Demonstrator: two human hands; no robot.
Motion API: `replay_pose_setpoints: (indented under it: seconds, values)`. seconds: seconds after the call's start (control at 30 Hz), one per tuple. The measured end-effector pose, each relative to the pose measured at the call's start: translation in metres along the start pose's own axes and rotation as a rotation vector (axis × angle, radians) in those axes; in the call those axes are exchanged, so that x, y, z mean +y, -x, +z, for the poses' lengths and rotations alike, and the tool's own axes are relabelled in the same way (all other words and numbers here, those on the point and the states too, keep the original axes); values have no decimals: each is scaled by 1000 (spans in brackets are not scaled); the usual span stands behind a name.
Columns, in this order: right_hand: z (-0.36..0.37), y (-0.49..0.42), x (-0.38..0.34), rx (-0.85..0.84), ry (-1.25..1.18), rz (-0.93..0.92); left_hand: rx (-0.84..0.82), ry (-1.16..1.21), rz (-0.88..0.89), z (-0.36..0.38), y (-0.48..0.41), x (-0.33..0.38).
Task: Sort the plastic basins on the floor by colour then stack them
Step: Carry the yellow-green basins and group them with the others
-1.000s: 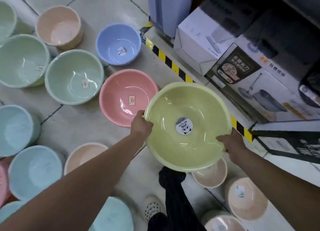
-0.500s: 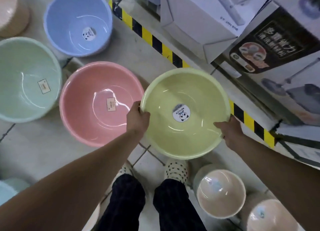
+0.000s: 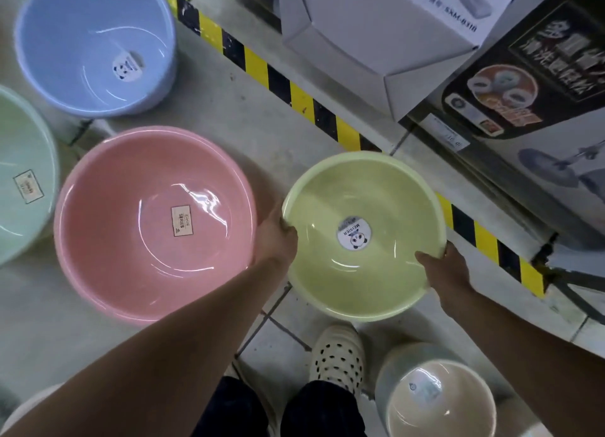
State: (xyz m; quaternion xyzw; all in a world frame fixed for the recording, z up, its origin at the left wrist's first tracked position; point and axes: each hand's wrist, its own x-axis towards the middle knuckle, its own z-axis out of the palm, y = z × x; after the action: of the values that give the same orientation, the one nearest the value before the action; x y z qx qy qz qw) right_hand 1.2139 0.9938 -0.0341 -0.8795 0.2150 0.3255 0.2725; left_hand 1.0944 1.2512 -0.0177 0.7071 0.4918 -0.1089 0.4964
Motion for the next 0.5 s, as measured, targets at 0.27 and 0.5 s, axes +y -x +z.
replay_pose_setpoints:
  seconds: [0.27, 0.5]
  values:
    - [-46, 59, -52, 32, 63, -141, 62, 87, -15, -56, 42, 33]
    - [-71, 156, -157, -84, 180, -280, 153, 308, -95, -186, 121, 71]
